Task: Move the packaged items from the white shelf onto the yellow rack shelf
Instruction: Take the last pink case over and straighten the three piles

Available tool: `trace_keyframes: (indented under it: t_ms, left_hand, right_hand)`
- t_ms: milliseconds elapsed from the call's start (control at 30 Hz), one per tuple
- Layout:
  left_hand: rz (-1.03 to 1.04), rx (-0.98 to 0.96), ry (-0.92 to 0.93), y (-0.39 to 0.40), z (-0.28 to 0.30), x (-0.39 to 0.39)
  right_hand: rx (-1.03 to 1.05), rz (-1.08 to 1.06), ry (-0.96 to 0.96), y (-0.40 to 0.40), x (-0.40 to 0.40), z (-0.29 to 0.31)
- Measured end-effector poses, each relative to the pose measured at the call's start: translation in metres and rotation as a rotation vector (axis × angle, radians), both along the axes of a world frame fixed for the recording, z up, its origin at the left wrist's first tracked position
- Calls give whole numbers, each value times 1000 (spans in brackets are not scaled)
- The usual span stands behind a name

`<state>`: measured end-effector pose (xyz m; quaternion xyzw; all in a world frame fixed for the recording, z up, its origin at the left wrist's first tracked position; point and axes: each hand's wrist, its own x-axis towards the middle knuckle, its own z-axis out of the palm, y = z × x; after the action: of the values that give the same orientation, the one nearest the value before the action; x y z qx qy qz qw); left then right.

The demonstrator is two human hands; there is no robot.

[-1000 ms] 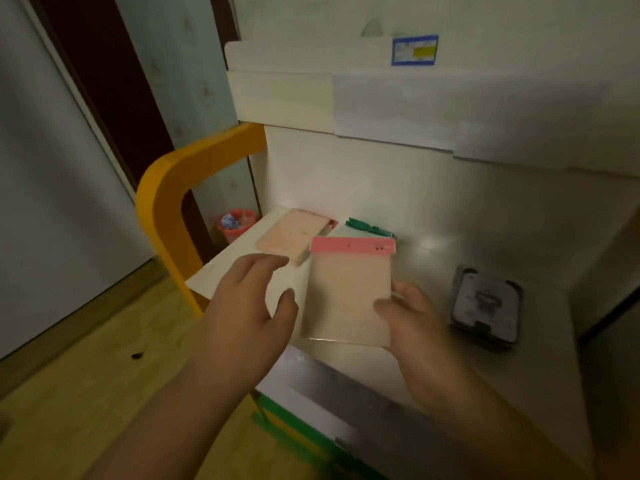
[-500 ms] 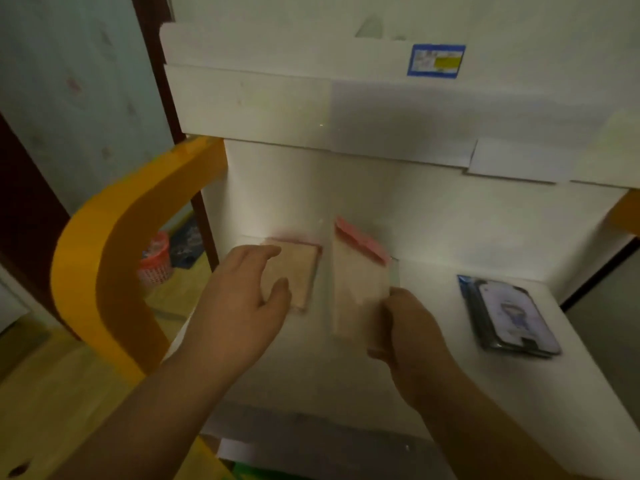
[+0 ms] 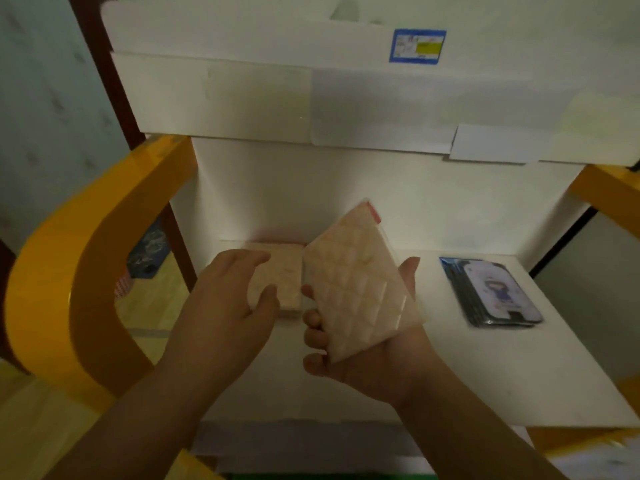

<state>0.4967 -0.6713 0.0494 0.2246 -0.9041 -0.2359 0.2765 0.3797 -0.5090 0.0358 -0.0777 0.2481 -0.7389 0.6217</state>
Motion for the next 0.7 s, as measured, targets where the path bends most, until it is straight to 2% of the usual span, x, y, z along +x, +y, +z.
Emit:
trace_keyframes:
  t_ms: [67, 200, 300, 400, 567, 633, 700]
  left_hand:
    - [6, -2, -2, -2, -1, 1]
    - [7, -17, 11, -3, 0, 2]
    - [-5, -4, 11, -5, -1, 4]
    - [-10, -9, 3, -8, -2, 6]
    - [-6, -31, -21, -10, -6, 11]
    - [-5, -36, -30, -10, -6, 14]
    - [1, -48, -35, -11, -6, 17]
  right_hand:
    - [-50, 8, 13, 2, -3, -3]
    - [-22, -5, 24, 5, -4, -1]
    - [114, -128, 121, 0, -8, -1]
    - [313, -252, 375, -9, -15, -2]
    - [714, -336, 996, -36, -28, -9]
    - [817, -375, 1152, -52, -34, -9]
    - [890, -316, 1245, -73, -40, -7]
